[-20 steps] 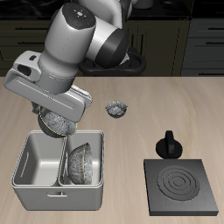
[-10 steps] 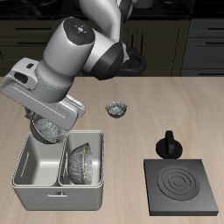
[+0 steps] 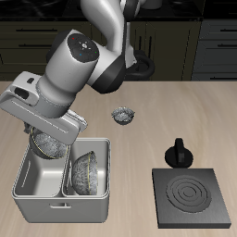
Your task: Turn off the stove and place the largest bowl in the left side of the drainer and the medium bowl in the right side
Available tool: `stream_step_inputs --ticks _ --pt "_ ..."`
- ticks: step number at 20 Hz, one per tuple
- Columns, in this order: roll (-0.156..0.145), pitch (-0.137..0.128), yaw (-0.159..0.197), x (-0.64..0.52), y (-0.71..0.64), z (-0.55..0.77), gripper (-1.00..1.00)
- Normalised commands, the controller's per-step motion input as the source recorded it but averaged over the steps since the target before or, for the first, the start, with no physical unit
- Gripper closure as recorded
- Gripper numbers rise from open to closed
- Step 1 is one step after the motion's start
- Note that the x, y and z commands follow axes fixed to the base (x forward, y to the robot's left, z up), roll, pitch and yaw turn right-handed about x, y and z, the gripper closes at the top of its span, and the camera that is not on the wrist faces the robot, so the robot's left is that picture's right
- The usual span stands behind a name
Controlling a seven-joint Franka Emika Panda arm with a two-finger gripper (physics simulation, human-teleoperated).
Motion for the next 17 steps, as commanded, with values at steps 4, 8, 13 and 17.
stream_step_inputs --ticks 4,8,13,17 --pt "0.019 0.046 -0.019 0.03 0.06 -0.12 -1.0" --pt "0.033 -0.014 0.039 -0.04 0.15 -0.01 -1.0" --pt "0.089 -0.009 0.019 -0.02 0.33 0.01 -1.0" --pt "0.073 -0.04 -0.013 -0.1 0.23 0.15 -1.0"
